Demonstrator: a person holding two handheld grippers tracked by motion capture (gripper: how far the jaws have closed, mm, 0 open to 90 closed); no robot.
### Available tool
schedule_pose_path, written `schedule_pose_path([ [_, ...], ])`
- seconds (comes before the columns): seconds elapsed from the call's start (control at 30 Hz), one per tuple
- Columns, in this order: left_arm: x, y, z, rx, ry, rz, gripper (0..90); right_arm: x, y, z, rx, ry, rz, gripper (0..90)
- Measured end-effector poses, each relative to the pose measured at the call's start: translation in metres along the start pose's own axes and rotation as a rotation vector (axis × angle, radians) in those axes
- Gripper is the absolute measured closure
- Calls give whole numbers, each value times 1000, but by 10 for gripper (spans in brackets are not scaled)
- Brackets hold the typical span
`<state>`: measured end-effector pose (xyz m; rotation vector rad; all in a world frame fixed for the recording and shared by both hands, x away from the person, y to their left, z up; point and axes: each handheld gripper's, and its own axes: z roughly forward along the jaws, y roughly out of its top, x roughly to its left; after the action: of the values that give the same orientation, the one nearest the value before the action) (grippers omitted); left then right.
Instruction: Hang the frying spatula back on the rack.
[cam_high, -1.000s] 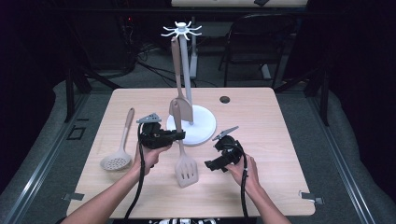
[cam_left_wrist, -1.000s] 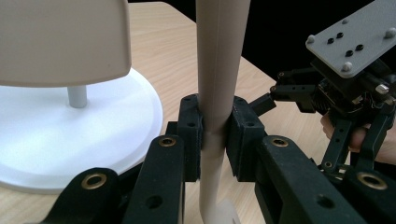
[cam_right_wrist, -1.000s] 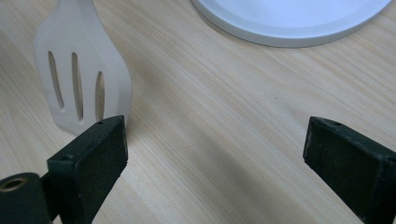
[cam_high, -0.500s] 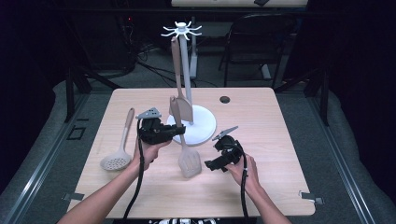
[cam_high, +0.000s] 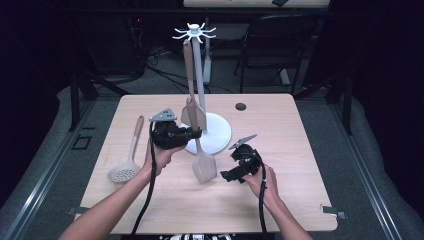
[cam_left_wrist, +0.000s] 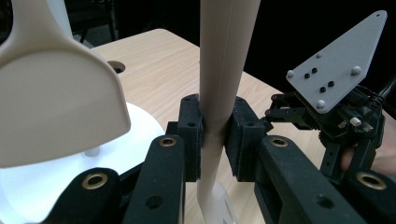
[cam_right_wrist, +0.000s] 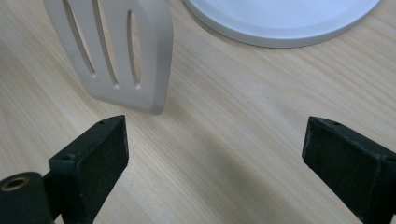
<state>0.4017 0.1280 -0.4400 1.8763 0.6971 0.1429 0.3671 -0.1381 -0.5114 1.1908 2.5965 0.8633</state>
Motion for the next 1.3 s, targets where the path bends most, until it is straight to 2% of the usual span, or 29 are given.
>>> schedule_pose_path([
  [0.4,1,20,0,2,-15,51,776,-2,0,1,-5,1,-1,63],
  [0.43,1,22,0,3,-13,55,776,-1,-1,1,-15,3,10,63],
  [0.47,0,23,1,2,-14,56,776,-2,0,1,-4,2,1,63],
  [0.7,-2,32,2,10,0,80,776,-2,0,1,-10,1,7,63],
  [1.3,-7,66,9,16,23,151,776,-4,0,3,9,8,6,59],
])
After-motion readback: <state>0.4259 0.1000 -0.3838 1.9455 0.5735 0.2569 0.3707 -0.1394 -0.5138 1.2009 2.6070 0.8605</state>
